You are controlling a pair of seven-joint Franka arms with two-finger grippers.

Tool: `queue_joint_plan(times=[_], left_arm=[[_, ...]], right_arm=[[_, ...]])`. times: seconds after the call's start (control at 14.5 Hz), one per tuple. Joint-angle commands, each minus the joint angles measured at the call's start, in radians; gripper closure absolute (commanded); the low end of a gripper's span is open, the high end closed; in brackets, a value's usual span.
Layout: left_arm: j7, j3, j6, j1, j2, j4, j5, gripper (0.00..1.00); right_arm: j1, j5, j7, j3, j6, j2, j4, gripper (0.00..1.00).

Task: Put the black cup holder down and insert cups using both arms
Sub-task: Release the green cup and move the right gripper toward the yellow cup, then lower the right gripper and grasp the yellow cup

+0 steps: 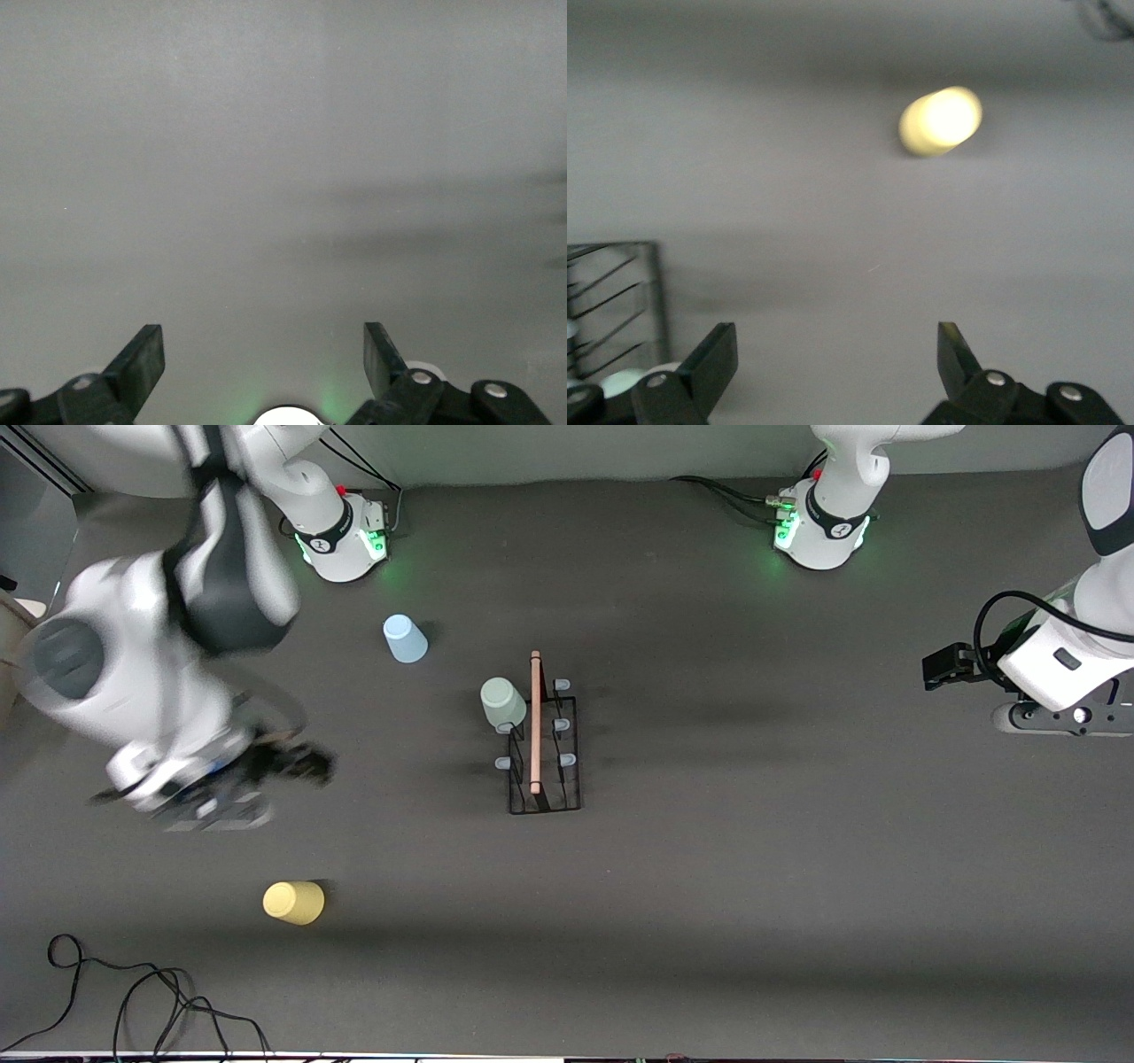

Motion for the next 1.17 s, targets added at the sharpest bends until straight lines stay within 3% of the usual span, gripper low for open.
queue_joint_plan(times=[0.0, 0.76, 1.1], left_arm=[[0.011, 0.001, -0.010, -0.003, -0.020, -0.014, 0.010, 0.00], [0.011, 0.002, -0.010, -0.003, -0.020, -0.014, 0.010, 0.00], [0.011, 0.001, -0.010, -0.001, -0.020, -0.014, 0.010, 0.00]], right_arm=[[-0.018, 0.031, -0.064, -0.012, -0.010, 0.060, 0.070, 0.00], [-0.027, 0.031, -0.079, -0.012, 0.003, 0.068, 0.076, 0.00], [-0.133, 0.052, -0.239, -0.006, 0.143, 0.164, 0.113, 0.00]])
